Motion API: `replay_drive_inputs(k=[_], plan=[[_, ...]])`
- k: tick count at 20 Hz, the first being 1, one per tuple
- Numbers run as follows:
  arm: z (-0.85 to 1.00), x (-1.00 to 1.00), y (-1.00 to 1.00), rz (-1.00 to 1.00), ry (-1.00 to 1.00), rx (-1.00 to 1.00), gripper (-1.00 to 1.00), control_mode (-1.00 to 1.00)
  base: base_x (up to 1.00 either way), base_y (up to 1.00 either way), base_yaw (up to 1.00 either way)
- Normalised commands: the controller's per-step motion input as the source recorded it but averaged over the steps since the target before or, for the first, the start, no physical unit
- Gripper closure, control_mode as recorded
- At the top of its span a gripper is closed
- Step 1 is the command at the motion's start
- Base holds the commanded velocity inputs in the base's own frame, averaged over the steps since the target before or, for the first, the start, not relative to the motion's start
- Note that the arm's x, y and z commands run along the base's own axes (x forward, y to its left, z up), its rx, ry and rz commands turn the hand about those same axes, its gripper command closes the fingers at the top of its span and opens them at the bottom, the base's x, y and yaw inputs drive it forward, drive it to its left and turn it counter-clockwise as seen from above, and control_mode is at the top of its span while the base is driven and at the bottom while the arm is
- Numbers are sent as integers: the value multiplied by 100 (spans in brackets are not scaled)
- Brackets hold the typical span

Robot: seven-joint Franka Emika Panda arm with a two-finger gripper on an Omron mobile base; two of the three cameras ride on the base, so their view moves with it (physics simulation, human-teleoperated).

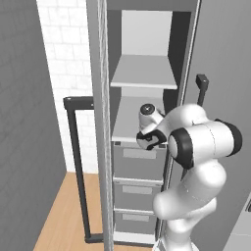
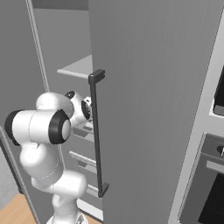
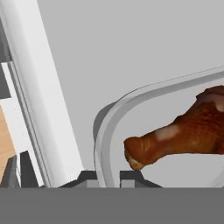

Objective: Take the meat container that has the chicken drumstick and place it on the second highest rack of the freezer. Then take the vegetable container that has the potato and carrot and place it on the highest rack of the freezer.

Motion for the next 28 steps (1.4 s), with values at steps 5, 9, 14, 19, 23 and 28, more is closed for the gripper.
replay_drive_inputs(k=[5, 9, 14, 19, 23, 28], plan=[[-11, 23, 0, 0, 0, 0, -100, -100, 0, 0, 0], [-1, 23, -1, 1, 0, 0, -100, -100, 0, 0, 0], [-3, 27, -2, 1, 0, 0, -100, -100, 0, 0, 0], [0, 5, 5, 0, -5, 0, -100, -100, 0, 0, 0], [0, -55, 36, 0, -10, -6, -100, -100, 0, 0, 0], [3, -69, 28, 0, -8, -4, -100, -100, 0, 0, 0]])
